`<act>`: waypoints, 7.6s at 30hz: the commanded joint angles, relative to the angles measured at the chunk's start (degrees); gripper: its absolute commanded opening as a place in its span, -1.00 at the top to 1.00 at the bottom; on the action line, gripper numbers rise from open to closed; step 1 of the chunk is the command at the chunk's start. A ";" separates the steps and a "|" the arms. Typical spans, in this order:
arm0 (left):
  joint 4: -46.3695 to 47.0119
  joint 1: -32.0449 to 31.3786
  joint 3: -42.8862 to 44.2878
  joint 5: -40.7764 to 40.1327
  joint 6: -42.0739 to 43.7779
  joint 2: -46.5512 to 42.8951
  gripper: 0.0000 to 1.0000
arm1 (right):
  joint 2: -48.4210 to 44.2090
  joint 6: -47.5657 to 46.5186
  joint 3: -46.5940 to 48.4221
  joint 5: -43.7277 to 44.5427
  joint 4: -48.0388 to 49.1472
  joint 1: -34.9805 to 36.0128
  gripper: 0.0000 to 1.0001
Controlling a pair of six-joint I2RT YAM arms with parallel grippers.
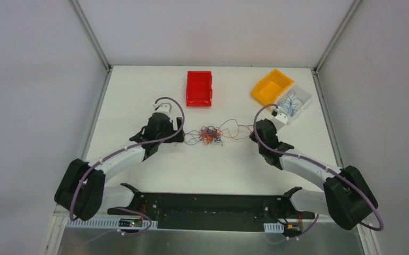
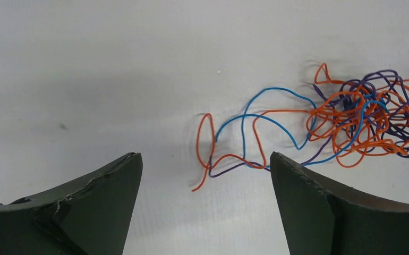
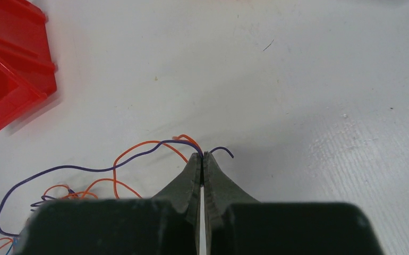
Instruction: Untangle the cables
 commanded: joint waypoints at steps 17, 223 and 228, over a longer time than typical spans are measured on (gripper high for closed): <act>-0.05 -5.46 15.20 27.68 10.78 12.28 -0.69 | 0.68 -2.91 3.49 -5.48 1.70 -0.16 1.00; 7.52 -5.72 3.35 5.85 10.19 -2.76 -0.79 | -15.92 -6.06 20.22 -47.45 -16.34 -11.13 1.00; 12.43 -9.49 1.70 13.17 14.25 -3.99 -0.79 | -14.08 -5.77 26.00 -50.18 -17.80 -7.94 1.00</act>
